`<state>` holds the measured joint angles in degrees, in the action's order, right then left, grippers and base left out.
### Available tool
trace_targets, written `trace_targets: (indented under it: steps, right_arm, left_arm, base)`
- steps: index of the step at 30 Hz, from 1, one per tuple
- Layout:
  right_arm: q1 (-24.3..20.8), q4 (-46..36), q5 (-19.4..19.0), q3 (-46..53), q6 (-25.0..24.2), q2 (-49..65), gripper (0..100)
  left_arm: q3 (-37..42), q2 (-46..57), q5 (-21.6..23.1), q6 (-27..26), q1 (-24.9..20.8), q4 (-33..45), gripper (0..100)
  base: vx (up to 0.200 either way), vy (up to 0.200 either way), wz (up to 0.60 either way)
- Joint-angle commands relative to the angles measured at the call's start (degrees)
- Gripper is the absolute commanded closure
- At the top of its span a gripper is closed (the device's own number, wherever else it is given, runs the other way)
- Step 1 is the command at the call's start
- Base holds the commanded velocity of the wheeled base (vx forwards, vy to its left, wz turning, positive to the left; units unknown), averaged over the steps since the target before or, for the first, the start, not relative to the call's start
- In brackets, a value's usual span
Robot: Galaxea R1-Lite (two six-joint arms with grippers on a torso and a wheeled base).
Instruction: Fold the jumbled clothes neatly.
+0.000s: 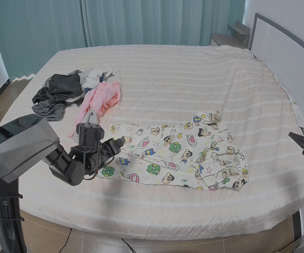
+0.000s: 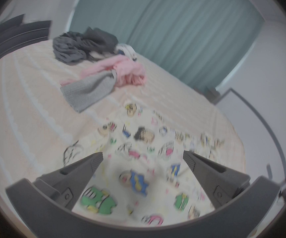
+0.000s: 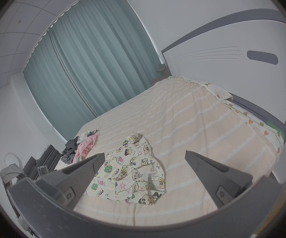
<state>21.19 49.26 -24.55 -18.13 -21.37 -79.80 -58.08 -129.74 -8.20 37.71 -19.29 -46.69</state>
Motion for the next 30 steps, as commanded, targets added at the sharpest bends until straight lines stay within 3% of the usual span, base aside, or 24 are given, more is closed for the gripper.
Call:
trace_targets:
  steps: [1,6,12,16,30]
  right_arm:
    - [0.08,0.04,-0.94,0.29,0.01,-0.09,0]
    - [0.08,0.57,-1.02,0.46,0.01,-0.18,0]
    - [0.08,2.15,-1.9,1.52,0.01,-0.09,0]
    - [0.08,5.14,-3.31,3.1,0.01,-0.18,0]
    - [-0.01,5.76,-3.49,3.71,0.1,-0.27,0]
  left_arm:
    - [10.09,5.12,8.03,-9.23,4.34,0.37,0]
    - [12.55,4.85,12.6,-17.93,7.16,0.37,0]
    - [11.76,4.76,12.6,-22.06,8.12,0.11,0]
    - [11.58,4.59,12.69,-27.6,8.91,0.11,0]
    - [9.65,-1.12,12.69,-29.09,8.3,-0.07,0]
  base:
    - [0.0,0.0,0.0]
    - [0.0,0.0,0.0]
    - [0.0,0.0,0.0]
    - [0.0,0.0,0.0]
    - [0.0,0.0,0.0]
